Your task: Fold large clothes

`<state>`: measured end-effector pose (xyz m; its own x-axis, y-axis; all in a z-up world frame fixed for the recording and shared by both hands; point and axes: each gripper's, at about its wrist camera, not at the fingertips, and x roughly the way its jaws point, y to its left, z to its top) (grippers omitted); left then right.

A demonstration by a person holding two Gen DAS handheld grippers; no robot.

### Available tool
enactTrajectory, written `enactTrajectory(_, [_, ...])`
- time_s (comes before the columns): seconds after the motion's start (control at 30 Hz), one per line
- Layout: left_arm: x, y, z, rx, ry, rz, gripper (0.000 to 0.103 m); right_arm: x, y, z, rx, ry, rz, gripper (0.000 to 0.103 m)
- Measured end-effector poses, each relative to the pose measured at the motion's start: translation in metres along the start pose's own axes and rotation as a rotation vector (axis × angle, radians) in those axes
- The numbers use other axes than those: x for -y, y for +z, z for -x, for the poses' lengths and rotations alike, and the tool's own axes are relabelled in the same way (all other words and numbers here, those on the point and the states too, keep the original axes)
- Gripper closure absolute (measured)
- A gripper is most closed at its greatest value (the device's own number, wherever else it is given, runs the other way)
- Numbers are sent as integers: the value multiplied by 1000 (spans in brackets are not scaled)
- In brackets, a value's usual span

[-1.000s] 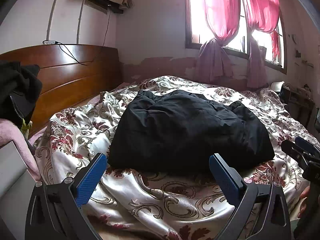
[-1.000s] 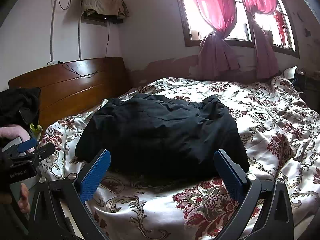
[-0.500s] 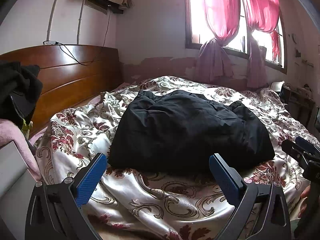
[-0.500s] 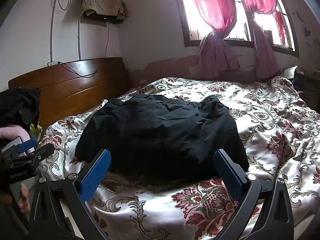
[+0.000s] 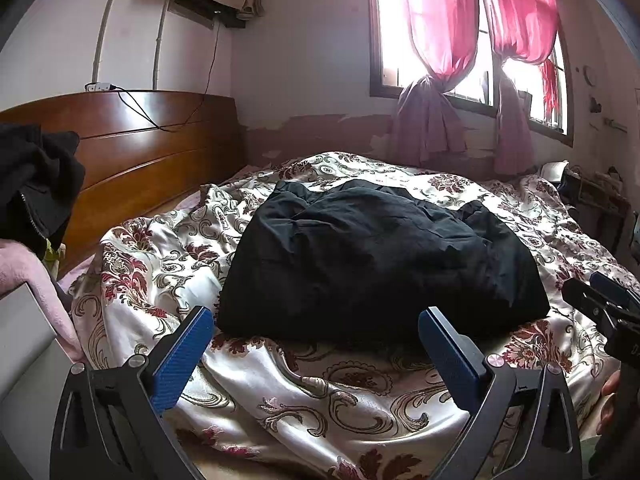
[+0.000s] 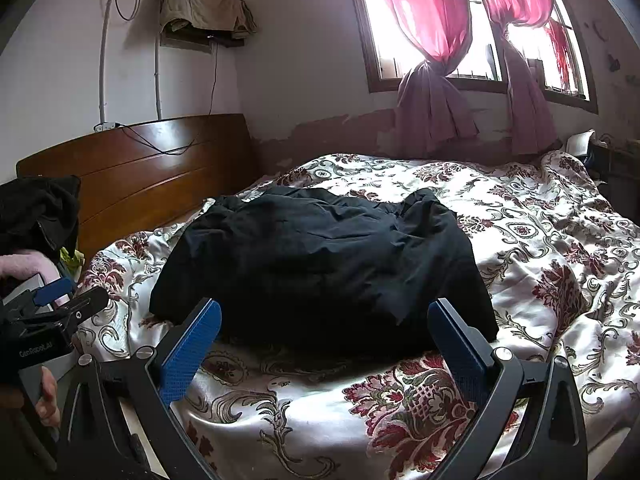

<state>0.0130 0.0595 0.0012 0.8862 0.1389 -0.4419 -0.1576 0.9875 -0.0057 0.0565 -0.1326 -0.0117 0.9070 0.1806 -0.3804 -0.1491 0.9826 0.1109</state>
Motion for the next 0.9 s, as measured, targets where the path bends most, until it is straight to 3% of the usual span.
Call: enactTrajectory(0.9, [0, -2, 0, -4, -2, -4, 0, 0, -2, 0, -4, -2, -3, 1])
